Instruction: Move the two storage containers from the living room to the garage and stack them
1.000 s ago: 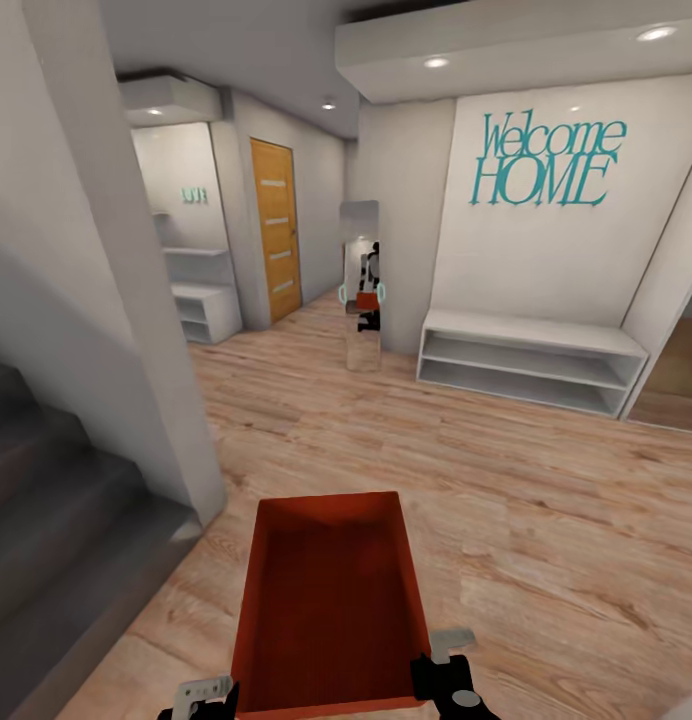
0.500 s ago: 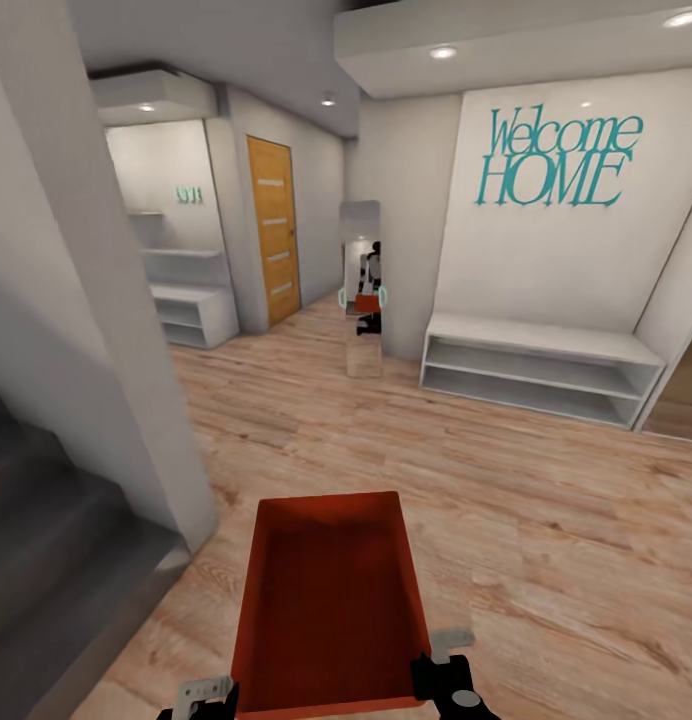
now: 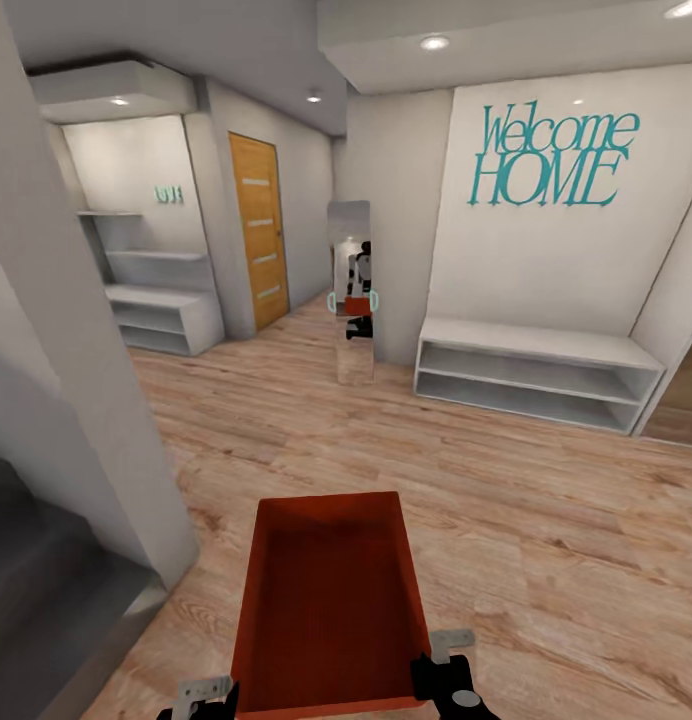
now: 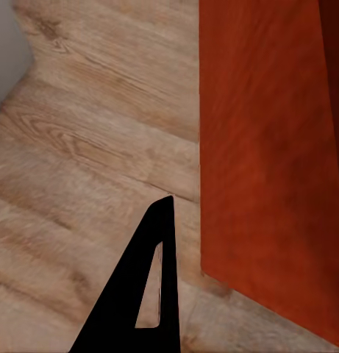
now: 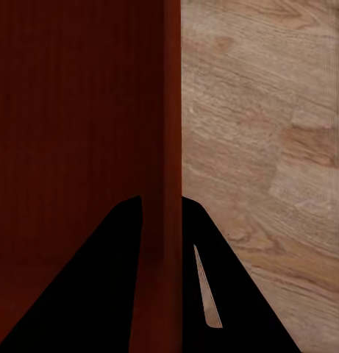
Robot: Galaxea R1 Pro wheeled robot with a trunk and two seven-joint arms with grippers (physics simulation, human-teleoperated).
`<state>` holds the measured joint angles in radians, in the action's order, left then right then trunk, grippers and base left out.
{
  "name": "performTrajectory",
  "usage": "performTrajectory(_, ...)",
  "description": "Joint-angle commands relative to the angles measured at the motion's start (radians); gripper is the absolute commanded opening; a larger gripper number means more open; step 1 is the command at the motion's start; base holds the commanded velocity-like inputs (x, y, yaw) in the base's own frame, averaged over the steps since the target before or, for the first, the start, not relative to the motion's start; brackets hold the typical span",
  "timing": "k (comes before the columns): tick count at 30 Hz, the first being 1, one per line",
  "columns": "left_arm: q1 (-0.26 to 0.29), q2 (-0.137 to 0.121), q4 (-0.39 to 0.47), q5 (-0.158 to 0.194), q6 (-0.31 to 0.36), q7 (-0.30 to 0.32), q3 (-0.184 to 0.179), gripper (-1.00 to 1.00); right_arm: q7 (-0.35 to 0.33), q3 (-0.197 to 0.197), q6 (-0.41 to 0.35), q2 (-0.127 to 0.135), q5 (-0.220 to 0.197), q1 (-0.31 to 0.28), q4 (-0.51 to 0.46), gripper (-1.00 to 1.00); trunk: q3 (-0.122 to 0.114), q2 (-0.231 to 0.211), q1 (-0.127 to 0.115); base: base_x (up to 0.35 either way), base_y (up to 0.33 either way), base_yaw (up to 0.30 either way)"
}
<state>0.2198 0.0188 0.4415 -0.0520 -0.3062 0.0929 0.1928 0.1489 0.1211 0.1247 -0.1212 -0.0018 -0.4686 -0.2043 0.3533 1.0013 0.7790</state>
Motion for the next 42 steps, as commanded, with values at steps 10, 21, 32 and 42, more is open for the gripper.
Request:
performTrajectory(10, 0.000, -0.008, -0.001, 0.000, -0.001, -0.001, 0.017, -1.00, 0.020, -0.060, 0.004, 0.002, 0.009, -0.002, -0.003, -1.00, 0.001, 0.001, 0.001, 0.344, 0.000, -0.060)
performTrajectory(21, 0.000, -0.008, -0.001, 0.000, -0.001, -0.001, 0.017, -1.00, 0.020, -0.060, 0.004, 0.002, 0.009, -0.002, -0.003, -1.00, 0.001, 0.001, 0.001, 0.344, 0.000, -0.001)
performTrajectory(32, 0.000, -0.009, -0.001, 0.000, -0.001, -0.001, 0.017, -1.00, 0.020, -0.060, 0.004, 0.002, 0.009, -0.002, -0.003, -1.00, 0.001, 0.001, 0.001, 0.344, 0.000, 0.000)
performTrajectory(42, 0.000, -0.009, -0.001, 0.000, -0.001, -0.001, 0.017, -1.00, 0.020, -0.060, 0.004, 0.002, 0.009, -0.002, -0.003, -1.00, 0.001, 0.001, 0.001, 0.345, 0.000, 0.000)
